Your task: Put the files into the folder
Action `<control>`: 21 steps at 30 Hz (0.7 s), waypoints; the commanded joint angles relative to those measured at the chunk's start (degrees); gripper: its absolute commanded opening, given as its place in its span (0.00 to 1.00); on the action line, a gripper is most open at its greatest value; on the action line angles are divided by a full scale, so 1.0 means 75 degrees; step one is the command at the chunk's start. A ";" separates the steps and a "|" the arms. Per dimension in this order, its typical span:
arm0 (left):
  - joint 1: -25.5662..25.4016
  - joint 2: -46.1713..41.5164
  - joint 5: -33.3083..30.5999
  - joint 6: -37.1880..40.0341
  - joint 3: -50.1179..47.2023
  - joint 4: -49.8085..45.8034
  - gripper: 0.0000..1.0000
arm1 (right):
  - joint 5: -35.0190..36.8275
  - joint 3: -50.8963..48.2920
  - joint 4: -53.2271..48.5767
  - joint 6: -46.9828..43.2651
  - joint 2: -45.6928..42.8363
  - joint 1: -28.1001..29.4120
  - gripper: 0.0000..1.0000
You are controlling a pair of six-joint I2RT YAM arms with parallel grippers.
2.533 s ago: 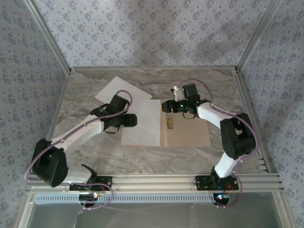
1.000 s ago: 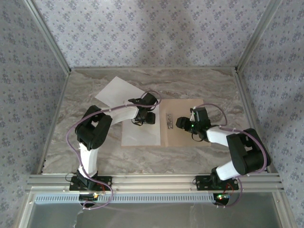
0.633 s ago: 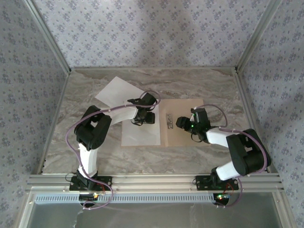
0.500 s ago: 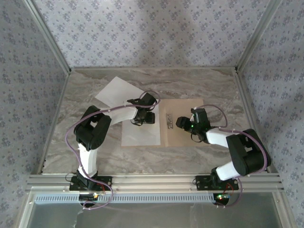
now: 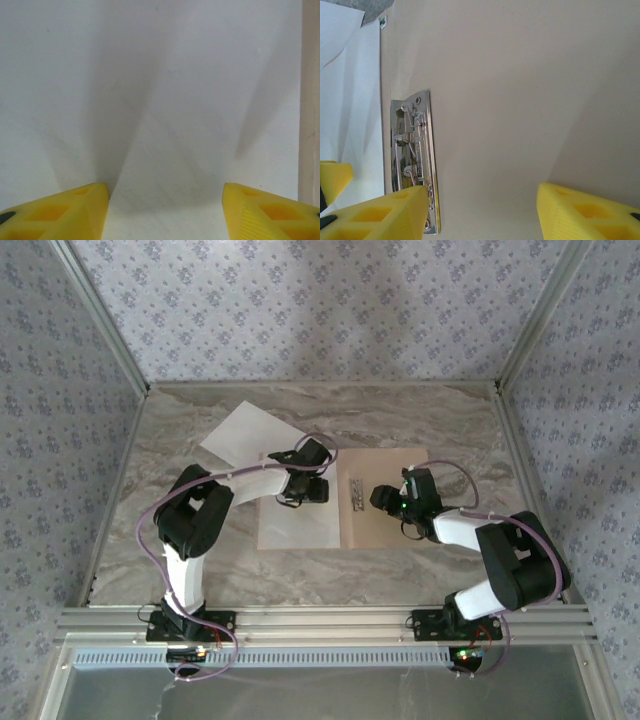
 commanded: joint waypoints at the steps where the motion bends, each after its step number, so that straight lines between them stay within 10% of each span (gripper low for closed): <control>1: -0.0094 -0.0126 0.0212 -0.0232 -0.0194 -0.0397 0.62 | 0.0251 -0.0337 -0.0792 0.0246 0.0287 0.0061 0.62; 21: 0.0012 -0.0140 -0.0223 0.0656 0.0145 -0.1198 0.62 | 0.0299 -0.0364 -0.0827 0.0318 0.0254 0.0131 0.62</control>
